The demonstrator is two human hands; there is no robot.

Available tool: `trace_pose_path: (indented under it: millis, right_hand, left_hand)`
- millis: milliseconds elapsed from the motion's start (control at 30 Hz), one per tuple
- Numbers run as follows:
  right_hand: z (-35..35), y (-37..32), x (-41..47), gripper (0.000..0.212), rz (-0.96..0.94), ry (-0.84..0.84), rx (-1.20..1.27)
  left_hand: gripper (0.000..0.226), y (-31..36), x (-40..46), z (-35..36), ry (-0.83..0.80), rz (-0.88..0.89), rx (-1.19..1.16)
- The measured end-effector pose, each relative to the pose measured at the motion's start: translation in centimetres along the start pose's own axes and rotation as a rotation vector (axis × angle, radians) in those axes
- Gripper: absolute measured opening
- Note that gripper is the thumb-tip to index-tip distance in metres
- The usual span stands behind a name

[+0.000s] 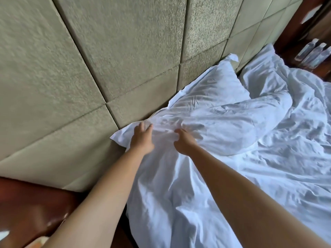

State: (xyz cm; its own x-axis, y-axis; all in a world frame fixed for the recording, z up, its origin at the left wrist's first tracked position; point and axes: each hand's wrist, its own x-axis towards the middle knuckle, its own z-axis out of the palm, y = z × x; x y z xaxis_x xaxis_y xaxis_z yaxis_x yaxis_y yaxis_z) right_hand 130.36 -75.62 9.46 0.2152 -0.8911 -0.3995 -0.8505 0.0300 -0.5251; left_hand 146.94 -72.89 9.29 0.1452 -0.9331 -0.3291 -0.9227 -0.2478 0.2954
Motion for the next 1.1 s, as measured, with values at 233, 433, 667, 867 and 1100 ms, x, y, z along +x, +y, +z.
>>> trace_pose_path:
  millis: [233, 433, 667, 867, 1100]
  right_hand:
    - [-3.9, 1.4, -2.0, 0.058, -0.023, 0.069, 0.079]
    - [-8.4, 4.5, -3.6, 0.059, -0.026, 0.108, 0.124]
    - [-11.0, 7.9, -2.4, 0.052, 0.025, 0.111, 0.142]
    - [-13.7, 11.6, 0.2, 0.048, 0.133, 0.128, 0.160]
    - [-17.0, 14.4, 5.6, 0.041, 0.369, 0.200, 0.204]
  left_hand:
    - [0.061, 4.3, -1.0, 1.0, -0.096, 0.087, 0.093]
    - [0.056, 9.9, -2.4, -0.3, -0.092, 0.110, 0.163]
    - [0.049, 14.5, -1.0, -0.6, -0.132, 0.145, 0.192]
    - [0.052, 19.8, 4.0, -0.2, -0.199, 0.236, 0.149]
    - [0.053, 24.5, 12.3, 0.4, -0.221, 0.292, 0.070]
